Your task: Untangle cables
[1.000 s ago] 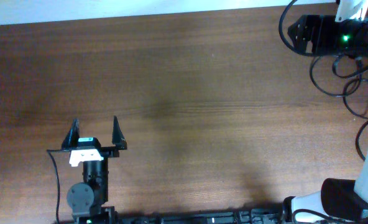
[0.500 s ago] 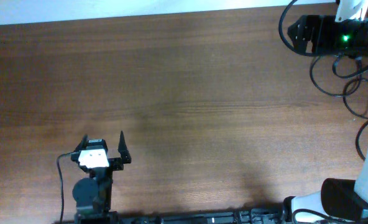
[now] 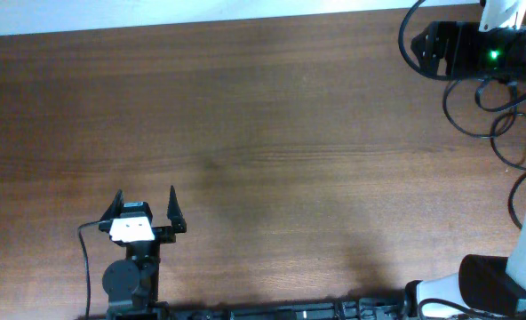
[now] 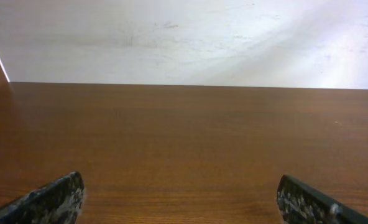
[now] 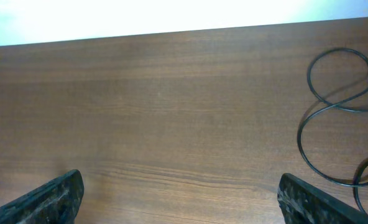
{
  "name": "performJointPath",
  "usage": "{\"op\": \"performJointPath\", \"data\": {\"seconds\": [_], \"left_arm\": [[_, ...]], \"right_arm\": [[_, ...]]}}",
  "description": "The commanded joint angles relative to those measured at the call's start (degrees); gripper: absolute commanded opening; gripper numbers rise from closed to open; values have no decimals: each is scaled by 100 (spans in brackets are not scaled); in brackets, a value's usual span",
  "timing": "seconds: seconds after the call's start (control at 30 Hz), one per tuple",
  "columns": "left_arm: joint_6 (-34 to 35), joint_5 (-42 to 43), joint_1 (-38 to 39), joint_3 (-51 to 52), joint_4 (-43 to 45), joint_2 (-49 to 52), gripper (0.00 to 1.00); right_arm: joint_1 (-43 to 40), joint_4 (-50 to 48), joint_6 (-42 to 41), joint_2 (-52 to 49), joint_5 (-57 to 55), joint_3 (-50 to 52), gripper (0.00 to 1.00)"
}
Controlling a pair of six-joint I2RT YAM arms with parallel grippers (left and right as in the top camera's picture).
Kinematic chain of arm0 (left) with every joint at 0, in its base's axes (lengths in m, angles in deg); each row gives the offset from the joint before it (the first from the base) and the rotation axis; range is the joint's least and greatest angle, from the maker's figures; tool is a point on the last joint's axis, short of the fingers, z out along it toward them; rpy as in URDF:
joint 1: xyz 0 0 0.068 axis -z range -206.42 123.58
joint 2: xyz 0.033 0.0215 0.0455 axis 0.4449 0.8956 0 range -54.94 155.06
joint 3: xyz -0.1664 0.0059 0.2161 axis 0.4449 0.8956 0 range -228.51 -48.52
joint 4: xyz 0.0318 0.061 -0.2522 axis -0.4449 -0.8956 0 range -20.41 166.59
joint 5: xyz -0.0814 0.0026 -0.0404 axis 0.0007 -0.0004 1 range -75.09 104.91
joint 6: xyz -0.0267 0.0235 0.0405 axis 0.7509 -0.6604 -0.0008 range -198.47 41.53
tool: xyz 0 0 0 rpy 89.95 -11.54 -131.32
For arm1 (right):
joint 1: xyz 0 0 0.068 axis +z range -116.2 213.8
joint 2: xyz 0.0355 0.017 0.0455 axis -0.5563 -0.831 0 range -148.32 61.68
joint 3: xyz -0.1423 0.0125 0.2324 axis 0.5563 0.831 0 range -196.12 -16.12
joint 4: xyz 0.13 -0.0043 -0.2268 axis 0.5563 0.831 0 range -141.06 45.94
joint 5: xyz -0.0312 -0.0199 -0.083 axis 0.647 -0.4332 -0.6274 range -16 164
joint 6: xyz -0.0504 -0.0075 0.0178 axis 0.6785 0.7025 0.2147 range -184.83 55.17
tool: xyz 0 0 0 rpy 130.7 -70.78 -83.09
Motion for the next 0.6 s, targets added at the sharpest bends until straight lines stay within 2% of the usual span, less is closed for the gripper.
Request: {"op": "performJointPath", "data": {"seconds": [0.0,0.17,0.57], "left_arm": [[4,-37,2,9,-48,-61,99],[-284,20,2,9,-52,-61,99],[-291,24,2,9,-46,-55,99]], "right_arm": [[11,-17,61,-11,-9,-24,99],[11,-17,61,-11,-9,-24,99],[11,-15,61,-11,-9,-24,99]]}}
